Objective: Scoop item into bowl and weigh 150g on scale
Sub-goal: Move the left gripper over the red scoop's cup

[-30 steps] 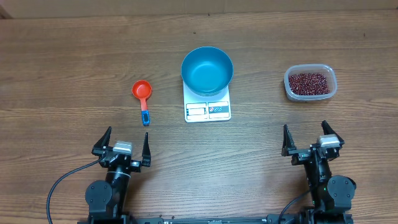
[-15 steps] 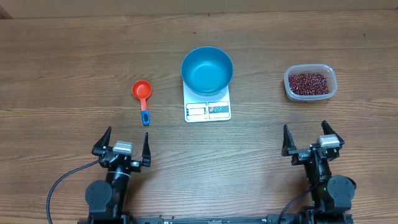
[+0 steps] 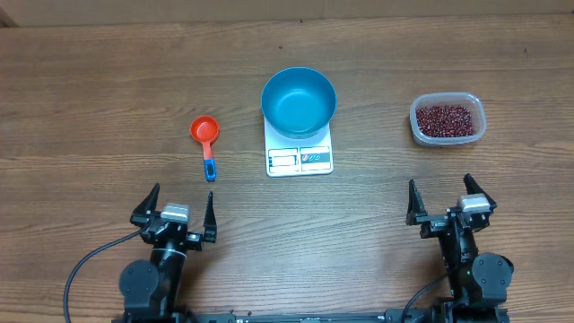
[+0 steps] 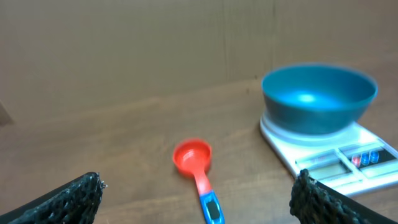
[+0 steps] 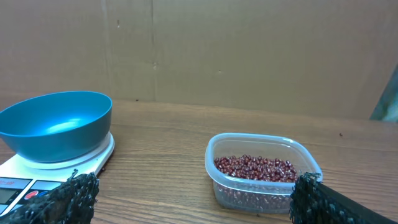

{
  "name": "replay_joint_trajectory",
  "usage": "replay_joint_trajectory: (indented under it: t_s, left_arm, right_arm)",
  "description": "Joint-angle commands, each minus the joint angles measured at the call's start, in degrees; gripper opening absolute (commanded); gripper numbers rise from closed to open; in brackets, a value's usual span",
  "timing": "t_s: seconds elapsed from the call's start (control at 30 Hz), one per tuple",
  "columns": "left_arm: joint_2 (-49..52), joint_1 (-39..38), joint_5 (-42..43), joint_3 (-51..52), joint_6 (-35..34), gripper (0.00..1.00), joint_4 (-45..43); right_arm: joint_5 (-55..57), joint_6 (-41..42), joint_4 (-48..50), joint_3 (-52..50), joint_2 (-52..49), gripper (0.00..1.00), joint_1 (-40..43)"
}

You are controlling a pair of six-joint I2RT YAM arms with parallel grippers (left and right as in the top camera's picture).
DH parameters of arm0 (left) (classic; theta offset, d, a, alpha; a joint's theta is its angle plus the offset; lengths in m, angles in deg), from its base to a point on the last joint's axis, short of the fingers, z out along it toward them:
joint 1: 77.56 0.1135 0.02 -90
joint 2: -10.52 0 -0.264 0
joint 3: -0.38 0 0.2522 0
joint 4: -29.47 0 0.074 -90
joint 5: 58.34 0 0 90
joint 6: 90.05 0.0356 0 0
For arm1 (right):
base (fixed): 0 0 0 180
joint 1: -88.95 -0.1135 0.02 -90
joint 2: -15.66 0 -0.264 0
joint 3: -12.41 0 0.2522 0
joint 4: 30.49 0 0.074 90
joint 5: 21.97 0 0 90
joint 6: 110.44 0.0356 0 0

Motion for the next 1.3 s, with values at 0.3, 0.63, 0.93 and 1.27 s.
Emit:
replay_joint_trajectory:
  t_s: [0.3, 0.63, 0.93, 1.27]
  left_arm:
    - [-0.5, 0.2, -3.2, -18.0, -3.6, 1.00, 14.0]
    - [6.3, 0.2, -3.2, -30.0, -3.6, 1.00, 21.8]
    - [29.1, 0.2, -3.2, -47.5, -3.6, 0.99, 31.2]
    - [50.5, 0.2, -3.1, -63.8, -3.6, 1.00, 42.4]
  right_arm:
    - [0.2, 0.0, 0.3, -0.6, 0.7, 1.00, -0.4]
    - [0.2, 0.0, 0.3, -0.6, 0.7, 1.00, -0.4]
    - [0.2, 0.0, 0.3, -0.6, 0.7, 1.00, -0.4]
    - [0.2, 0.0, 0.3, -0.6, 0.7, 1.00, -0.4]
